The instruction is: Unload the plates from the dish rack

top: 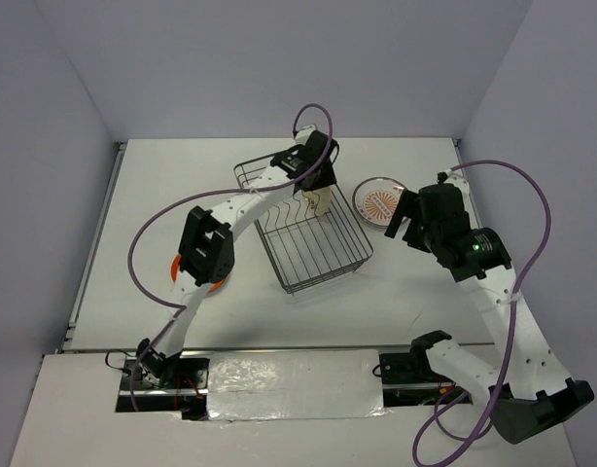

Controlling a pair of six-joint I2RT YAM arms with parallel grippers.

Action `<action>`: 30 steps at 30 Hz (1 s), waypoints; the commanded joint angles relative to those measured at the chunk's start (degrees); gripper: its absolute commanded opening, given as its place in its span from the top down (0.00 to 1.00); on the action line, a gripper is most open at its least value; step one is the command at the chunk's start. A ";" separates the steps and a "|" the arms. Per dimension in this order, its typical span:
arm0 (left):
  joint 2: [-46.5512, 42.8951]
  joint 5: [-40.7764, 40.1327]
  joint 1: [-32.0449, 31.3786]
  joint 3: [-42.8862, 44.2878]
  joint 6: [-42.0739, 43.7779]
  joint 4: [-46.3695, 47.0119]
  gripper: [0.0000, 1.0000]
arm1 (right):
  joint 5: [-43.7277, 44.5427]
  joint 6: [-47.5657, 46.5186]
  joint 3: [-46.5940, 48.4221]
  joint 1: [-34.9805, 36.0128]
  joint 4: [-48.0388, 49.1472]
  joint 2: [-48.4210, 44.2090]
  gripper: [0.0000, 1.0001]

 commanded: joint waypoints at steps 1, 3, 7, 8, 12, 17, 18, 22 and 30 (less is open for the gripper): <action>-0.98 -4.49 -1.33 0.48 1.47 -1.11 0.48 | 1.33 -0.99 0.49 -0.36 0.20 -1.09 0.00; -1.43 -5.02 -1.42 0.13 2.26 -0.94 0.58 | 1.60 -1.08 0.75 -0.36 0.20 -0.91 0.00; -3.27 -5.46 -1.42 0.83 2.97 -0.94 0.67 | 1.07 -1.52 0.76 -0.36 0.90 -0.47 0.00; -3.71 -5.29 -1.42 1.01 3.14 -0.76 0.68 | 0.98 -1.52 0.67 -0.36 1.25 -0.30 0.00; -5.64 -4.50 -1.42 1.62 4.28 0.82 0.75 | 0.46 -1.60 0.49 -0.44 1.69 0.14 0.00; -6.87 -2.39 -1.51 3.03 4.73 0.82 0.91 | 0.28 -1.69 0.49 -0.36 2.05 0.23 0.00; -7.83 -2.21 -1.42 3.20 4.64 0.65 0.93 | 0.28 -1.78 0.49 -0.27 2.05 0.23 0.00; -11.09 -3.00 -1.51 3.82 5.25 -0.14 0.98 | -0.07 -1.78 0.40 -0.27 2.31 0.32 0.00; -24.42 -5.36 0.42 -1.17 9.91 4.77 1.00 | -0.08 -2.13 1.98 -0.36 2.66 1.28 0.00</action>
